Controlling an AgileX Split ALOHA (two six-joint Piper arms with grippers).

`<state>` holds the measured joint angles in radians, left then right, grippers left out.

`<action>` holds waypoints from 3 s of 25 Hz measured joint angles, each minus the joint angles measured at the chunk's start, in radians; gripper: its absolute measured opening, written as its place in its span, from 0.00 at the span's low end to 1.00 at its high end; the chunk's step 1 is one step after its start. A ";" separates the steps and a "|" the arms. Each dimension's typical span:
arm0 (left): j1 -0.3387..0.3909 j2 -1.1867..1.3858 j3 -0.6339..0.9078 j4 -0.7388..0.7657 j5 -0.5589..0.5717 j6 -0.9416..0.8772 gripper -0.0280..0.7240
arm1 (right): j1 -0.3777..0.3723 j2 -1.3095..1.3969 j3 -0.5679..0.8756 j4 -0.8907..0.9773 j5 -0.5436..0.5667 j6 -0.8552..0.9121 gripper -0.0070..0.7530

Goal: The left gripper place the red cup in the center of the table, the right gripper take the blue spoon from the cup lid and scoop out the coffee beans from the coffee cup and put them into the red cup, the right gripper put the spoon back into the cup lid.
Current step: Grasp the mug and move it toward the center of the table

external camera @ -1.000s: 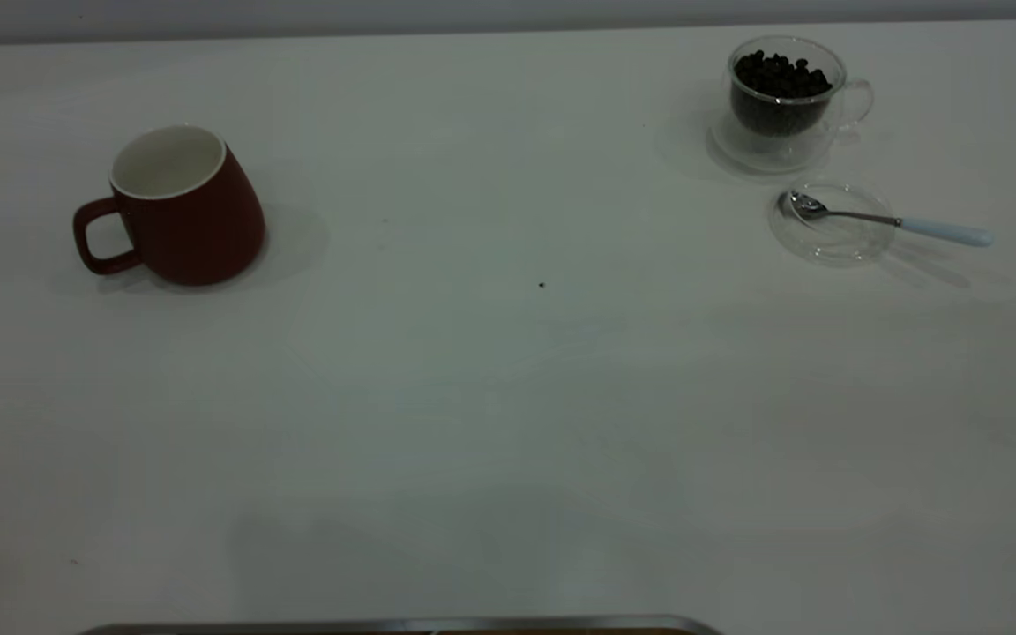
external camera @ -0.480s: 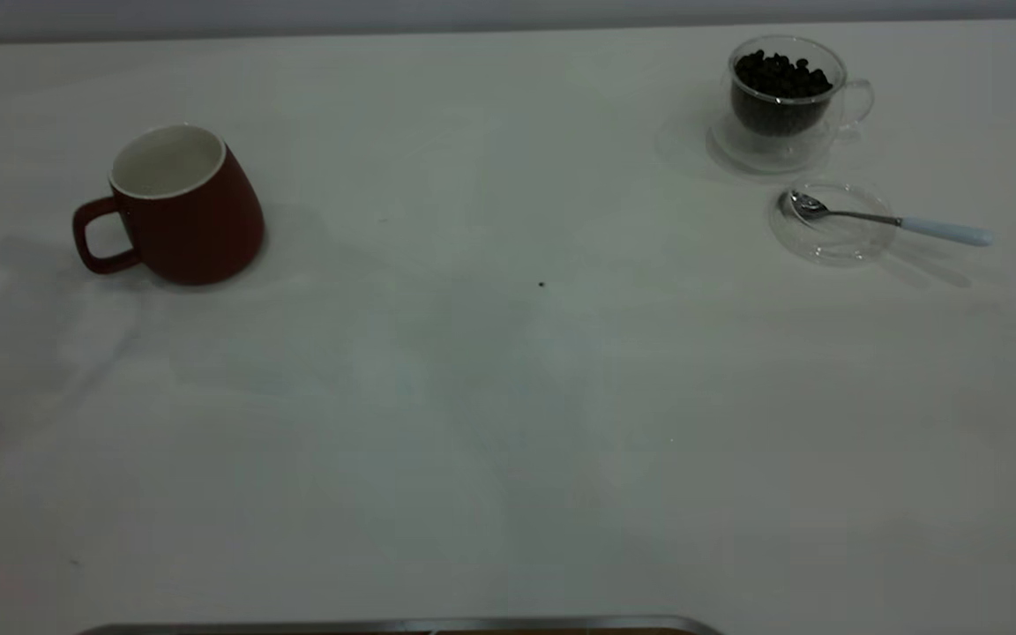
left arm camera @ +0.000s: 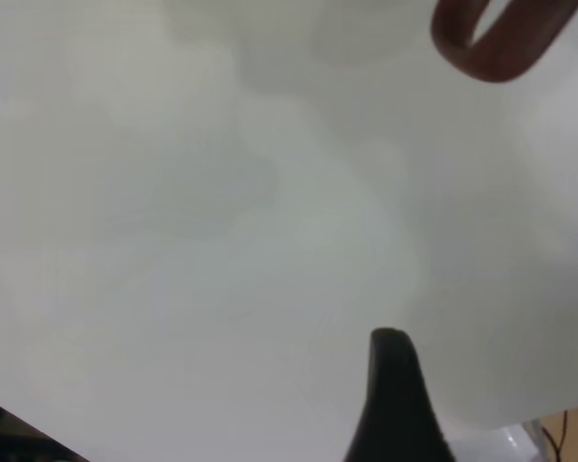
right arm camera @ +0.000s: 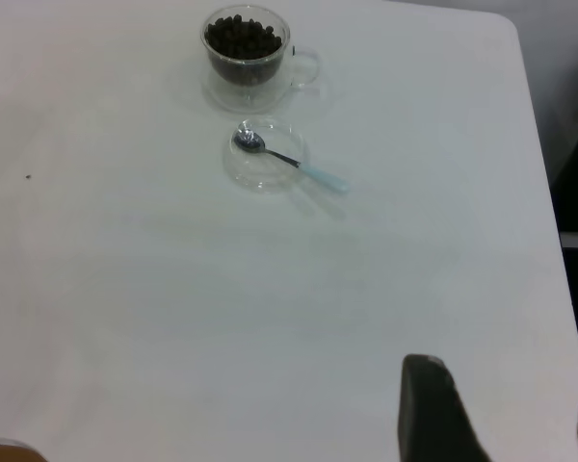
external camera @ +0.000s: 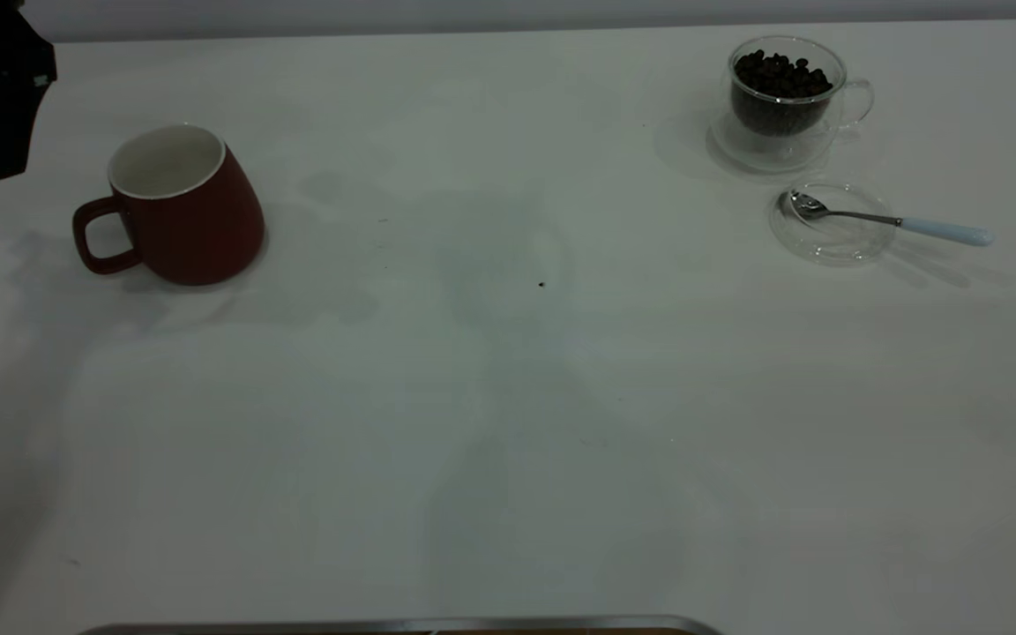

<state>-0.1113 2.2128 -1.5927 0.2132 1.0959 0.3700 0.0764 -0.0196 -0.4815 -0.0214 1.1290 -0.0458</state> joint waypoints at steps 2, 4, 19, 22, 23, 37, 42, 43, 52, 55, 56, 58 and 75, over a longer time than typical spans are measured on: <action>0.000 -0.004 0.000 -0.017 -0.004 0.028 0.82 | 0.000 0.000 0.000 0.000 0.000 0.000 0.54; 0.000 -0.012 0.000 -0.048 -0.011 0.041 0.82 | 0.000 0.000 0.000 0.000 0.000 0.000 0.54; 0.000 -0.297 0.000 -0.230 -0.048 0.068 0.82 | 0.000 0.000 0.000 0.000 0.000 0.000 0.54; -0.007 -0.321 0.000 -0.264 -0.045 0.078 0.82 | 0.000 0.000 0.000 0.000 0.000 0.000 0.54; -0.013 -0.325 0.000 -0.265 -0.038 0.081 0.82 | 0.000 0.000 0.000 0.000 0.000 0.000 0.54; -0.027 -0.567 0.599 -0.243 -0.511 0.158 0.82 | 0.000 0.000 0.000 0.000 0.000 0.000 0.54; 0.060 -0.568 0.635 -0.119 -0.493 0.089 0.82 | 0.000 0.000 0.000 0.000 0.000 0.000 0.54; 0.078 -0.563 0.635 -0.085 -0.519 0.088 0.82 | 0.000 0.000 0.000 0.000 0.000 0.000 0.54; 0.119 -0.371 0.634 -0.020 -0.623 0.092 0.82 | 0.000 0.000 0.000 0.000 0.000 0.000 0.54; 0.119 -0.286 0.612 -0.020 -0.650 0.128 0.82 | 0.000 0.000 0.000 0.000 0.000 0.000 0.54; 0.119 -0.260 0.600 -0.020 -0.656 0.139 0.82 | 0.000 0.000 0.000 0.000 0.000 0.000 0.54; 0.119 -0.219 0.572 -0.020 -0.668 0.150 0.82 | 0.000 0.000 0.000 0.000 0.000 0.000 0.54; 0.119 -0.017 0.347 -0.135 -0.680 0.382 0.82 | 0.000 0.000 0.000 0.000 0.000 0.000 0.54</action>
<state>0.0074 2.1955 -1.2458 0.0784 0.4155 0.7520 0.0764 -0.0196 -0.4815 -0.0214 1.1290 -0.0458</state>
